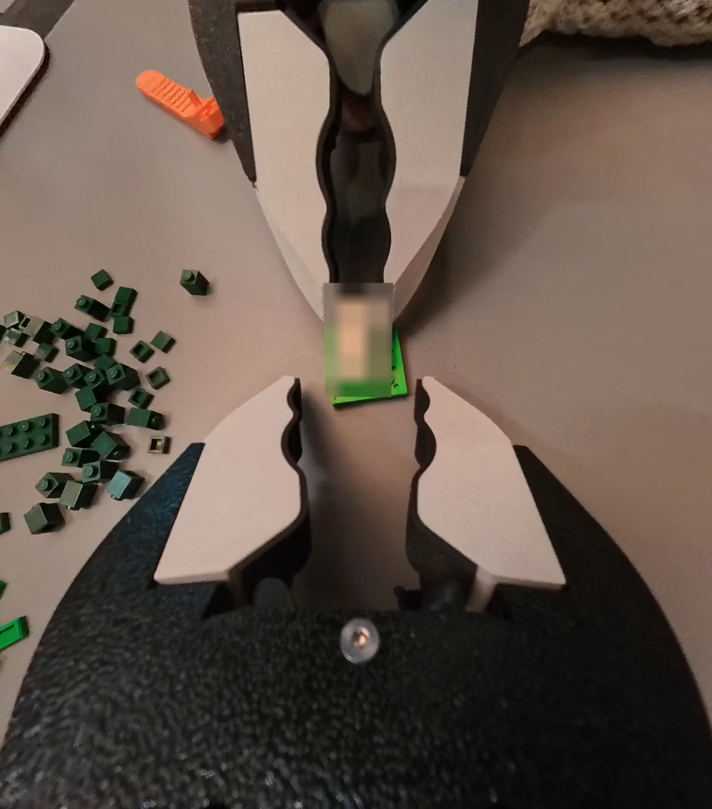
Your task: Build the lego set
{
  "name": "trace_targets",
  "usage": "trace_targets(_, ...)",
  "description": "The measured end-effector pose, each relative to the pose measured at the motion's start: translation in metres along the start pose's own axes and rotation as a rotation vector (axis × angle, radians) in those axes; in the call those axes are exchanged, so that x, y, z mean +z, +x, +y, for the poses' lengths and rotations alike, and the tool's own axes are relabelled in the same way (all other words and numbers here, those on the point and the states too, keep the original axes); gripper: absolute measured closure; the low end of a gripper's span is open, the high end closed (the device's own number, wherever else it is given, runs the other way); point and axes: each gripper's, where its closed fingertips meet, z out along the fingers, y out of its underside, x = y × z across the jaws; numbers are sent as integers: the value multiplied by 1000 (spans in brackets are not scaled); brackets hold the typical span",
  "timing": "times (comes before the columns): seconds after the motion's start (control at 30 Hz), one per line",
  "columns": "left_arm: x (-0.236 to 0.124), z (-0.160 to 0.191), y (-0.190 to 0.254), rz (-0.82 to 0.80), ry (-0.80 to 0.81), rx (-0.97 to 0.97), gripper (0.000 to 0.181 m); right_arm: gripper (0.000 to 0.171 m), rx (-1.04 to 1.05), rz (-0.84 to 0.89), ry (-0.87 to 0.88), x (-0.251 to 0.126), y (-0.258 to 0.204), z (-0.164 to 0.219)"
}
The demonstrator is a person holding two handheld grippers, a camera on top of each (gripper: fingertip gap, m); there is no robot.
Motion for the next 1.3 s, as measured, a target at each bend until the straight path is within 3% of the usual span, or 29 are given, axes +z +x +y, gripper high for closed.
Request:
trace_targets(0.63,3,-3,4,-12,-42,-15,148,154,-33,-12,-6,-4,1,4)
trace_targets(1.3,3,-5,7,12,-15,6,149,154,-62,-36,-50,-2,-5,5)
